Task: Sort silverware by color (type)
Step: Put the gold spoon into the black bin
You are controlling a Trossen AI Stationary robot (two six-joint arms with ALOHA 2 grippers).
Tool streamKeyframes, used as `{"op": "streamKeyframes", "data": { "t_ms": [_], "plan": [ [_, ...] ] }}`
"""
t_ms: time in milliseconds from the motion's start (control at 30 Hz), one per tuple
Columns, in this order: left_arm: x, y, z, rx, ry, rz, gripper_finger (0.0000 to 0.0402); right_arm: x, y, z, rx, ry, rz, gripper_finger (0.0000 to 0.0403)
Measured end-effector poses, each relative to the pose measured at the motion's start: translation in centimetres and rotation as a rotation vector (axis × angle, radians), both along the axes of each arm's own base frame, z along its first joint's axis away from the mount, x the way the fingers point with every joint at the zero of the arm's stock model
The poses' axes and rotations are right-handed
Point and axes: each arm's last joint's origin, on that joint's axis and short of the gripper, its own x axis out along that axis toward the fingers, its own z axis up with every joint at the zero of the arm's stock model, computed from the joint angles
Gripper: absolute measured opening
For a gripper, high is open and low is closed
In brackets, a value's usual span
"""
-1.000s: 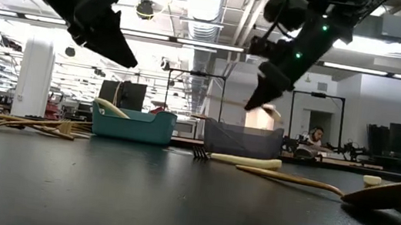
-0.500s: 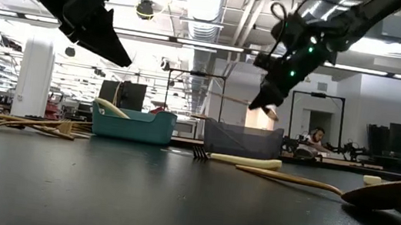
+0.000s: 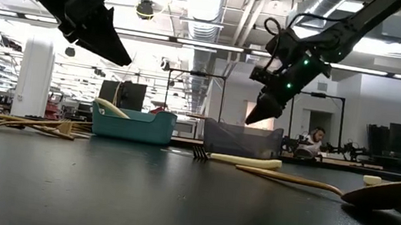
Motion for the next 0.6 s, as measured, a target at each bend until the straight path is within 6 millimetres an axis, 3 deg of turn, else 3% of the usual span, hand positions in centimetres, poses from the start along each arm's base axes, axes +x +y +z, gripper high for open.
{"op": "streamKeyframes", "data": {
  "t_ms": [233,433,600],
  "plan": [
    [0.0,0.0,0.0,-0.008,-0.005,0.005,0.0166,-0.6,2.3,3.0,0.171,-0.167,-0.078,0.0193],
    [-0.4,0.1,0.6,-0.035,-0.013,-0.016,0.0166,-0.4,6.1,4.5,0.278,-0.179,-0.017,0.0178],
    [-2.4,0.8,2.2,-0.049,-0.024,-0.011,0.0166,0.1,9.6,4.5,0.38,-0.138,0.016,0.0161]
  ]
}}
